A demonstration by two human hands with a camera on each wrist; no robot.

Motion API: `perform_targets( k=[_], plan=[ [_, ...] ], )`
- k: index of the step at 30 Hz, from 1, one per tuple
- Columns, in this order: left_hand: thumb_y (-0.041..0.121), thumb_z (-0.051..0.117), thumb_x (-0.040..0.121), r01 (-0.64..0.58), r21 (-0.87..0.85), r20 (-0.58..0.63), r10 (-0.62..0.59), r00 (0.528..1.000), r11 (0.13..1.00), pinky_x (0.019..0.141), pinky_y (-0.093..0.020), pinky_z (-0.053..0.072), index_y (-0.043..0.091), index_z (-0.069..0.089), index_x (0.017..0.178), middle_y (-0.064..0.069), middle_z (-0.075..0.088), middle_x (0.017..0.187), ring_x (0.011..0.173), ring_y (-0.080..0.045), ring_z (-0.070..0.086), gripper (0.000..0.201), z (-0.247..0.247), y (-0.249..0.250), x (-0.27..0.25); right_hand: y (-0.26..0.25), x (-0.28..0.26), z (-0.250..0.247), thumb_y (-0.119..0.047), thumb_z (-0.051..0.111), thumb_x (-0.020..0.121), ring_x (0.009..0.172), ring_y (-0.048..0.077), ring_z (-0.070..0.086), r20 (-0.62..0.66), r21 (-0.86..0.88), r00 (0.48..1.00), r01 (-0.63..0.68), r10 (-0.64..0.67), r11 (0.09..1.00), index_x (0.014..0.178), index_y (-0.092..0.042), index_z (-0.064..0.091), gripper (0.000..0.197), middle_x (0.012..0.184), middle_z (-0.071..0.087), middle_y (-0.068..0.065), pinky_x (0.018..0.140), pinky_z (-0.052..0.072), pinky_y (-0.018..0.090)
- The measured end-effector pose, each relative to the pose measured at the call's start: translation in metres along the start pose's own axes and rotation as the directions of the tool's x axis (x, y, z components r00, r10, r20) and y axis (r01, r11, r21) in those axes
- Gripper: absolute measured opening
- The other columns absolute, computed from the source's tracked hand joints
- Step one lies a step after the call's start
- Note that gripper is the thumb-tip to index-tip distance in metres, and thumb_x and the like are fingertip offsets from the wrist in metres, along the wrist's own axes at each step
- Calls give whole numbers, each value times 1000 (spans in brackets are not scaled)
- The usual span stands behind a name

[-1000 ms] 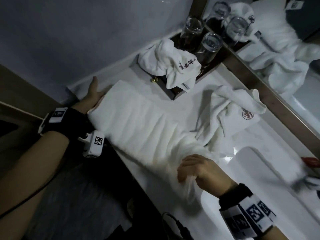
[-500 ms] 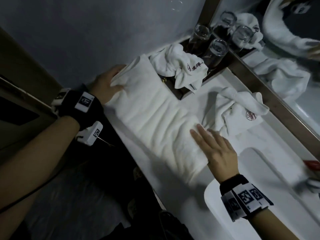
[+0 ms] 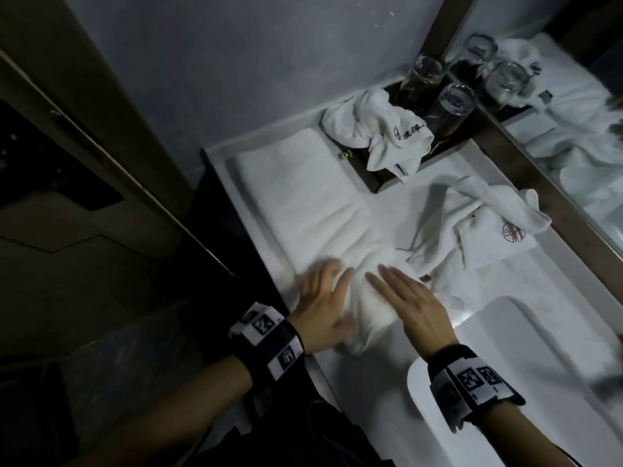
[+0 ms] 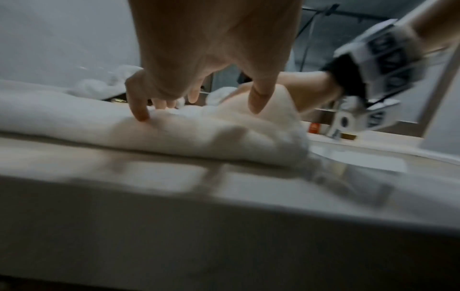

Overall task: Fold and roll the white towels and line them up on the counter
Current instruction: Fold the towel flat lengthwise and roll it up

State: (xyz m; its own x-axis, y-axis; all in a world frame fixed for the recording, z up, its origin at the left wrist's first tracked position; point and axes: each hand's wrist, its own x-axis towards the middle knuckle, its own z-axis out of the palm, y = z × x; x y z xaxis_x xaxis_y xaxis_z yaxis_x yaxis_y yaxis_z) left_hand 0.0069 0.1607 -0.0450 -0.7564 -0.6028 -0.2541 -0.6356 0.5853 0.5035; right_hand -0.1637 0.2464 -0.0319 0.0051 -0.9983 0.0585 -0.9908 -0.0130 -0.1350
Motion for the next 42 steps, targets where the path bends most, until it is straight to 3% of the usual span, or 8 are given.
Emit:
perform_targets(
  k=[4, 9, 15, 21, 28, 34, 38, 42],
  plan=[
    [48, 61, 66, -55, 66, 70, 50, 996, 996, 112, -48, -21, 6, -15, 144, -14, -27, 149, 138, -31, -30, 116, 29, 29, -17, -6, -2, -1, -3, 33, 64, 88, 23, 71, 16, 77, 1000, 18, -19, 997, 114, -9, 66, 60, 107, 71, 10, 69, 56, 31],
    [10, 52, 67, 75, 127, -62, -67, 996, 989, 115, -53, -10, 9, -30, 133, -19, -24, 150, 139, -35, -24, 106, 36, 35, -24, -17, -7, 3, -9, 76, 65, 72, 24, 69, -88, 164, 993, 95, -81, 982, 107, -7, 68, 43, 93, 73, 7, 61, 55, 27],
    [3, 34, 77, -27, 434, -100, 78, 992, 900, 105, -49, 39, 7, 39, 137, -13, 43, 143, 134, -24, 38, 61, 40, 1, -60, -18, -25, 14, 19, 55, 52, 115, 27, 59, 21, 56, 971, 237, -239, 970, 123, -9, 59, 77, 128, 60, 8, 93, 46, 32],
    [-2, 42, 75, -4, 456, -69, 40, 997, 890, 117, -50, 2, 3, 3, 145, -19, 1, 155, 142, -32, -6, 81, 50, -8, -77, -9, -39, 13, 23, 63, 35, 114, 28, 59, 165, 150, 973, 138, -163, 979, 124, -8, 59, 94, 128, 59, 9, 93, 50, 45],
    [14, 51, 67, 91, 452, -189, -5, 982, 887, 104, -35, 43, 5, 52, 128, -12, 53, 135, 128, -25, 46, 61, 46, -1, -82, -3, -38, 23, 32, 38, 56, 140, 19, 27, 208, 167, 975, 46, -81, 985, 143, -20, 28, 102, 150, 26, -1, 115, 18, 28],
    [6, 22, 88, 132, 578, -269, 36, 962, 805, 90, -24, 52, 21, 70, 105, 4, 72, 106, 105, -12, 65, 53, 40, 3, -81, 6, -32, 15, 29, 43, 58, 135, 15, 36, 213, 193, 967, 98, -139, 976, 142, -18, 33, 97, 148, 33, 1, 94, 46, 22],
    [-3, 7, 93, 94, 564, -274, 78, 959, 820, 94, -26, 50, 17, 69, 107, 0, 71, 108, 106, -16, 64, 66, 41, 2, -86, 6, -41, 10, 29, 58, 42, 117, 27, 56, 100, 166, 947, 287, -305, 944, 127, -9, 56, 93, 131, 56, 7, 85, 54, 32],
    [5, 59, 80, -81, 298, -272, 166, 948, 951, 113, -20, 14, -3, 64, 110, -22, 63, 118, 113, -37, 57, 31, 40, -14, -95, 16, -45, 15, 21, 61, 70, 125, 18, 50, 173, 477, 971, 67, -168, 876, 117, -12, 64, 57, 126, 59, -3, 105, 36, 18]
  ],
)
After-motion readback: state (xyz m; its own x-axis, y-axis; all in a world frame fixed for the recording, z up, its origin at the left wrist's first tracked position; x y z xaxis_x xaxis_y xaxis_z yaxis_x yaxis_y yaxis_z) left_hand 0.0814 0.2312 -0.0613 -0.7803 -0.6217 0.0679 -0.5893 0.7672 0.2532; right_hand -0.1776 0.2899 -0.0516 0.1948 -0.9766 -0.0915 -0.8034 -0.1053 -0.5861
